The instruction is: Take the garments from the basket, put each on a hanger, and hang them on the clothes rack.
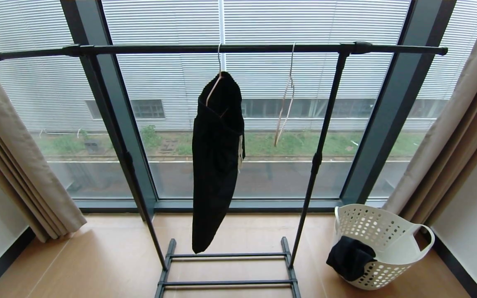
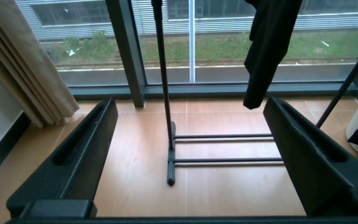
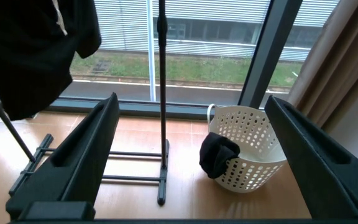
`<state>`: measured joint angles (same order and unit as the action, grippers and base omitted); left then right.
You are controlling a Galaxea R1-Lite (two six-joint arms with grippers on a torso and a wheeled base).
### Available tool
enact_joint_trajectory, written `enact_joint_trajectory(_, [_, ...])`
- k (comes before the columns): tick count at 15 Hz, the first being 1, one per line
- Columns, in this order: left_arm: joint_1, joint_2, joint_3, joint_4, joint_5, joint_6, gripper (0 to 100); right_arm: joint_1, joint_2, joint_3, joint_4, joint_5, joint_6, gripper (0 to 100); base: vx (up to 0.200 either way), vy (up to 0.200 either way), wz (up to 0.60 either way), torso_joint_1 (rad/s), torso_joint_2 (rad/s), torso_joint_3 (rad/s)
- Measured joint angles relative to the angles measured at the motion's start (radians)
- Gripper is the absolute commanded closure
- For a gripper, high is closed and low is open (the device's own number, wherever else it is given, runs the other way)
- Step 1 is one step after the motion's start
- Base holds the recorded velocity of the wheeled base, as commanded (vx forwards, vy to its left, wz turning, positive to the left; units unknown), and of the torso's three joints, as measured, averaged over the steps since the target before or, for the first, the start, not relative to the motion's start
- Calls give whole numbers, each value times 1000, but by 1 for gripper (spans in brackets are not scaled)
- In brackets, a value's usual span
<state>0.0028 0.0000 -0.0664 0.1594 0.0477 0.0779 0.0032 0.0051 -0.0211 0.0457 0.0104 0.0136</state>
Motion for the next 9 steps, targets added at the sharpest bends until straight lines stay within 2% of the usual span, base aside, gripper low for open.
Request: enact_joint_trajectory(9, [0,0,-1,0,0,-4,0,0,0,0,0,-1,1,0,0,0,0,-180,501,319])
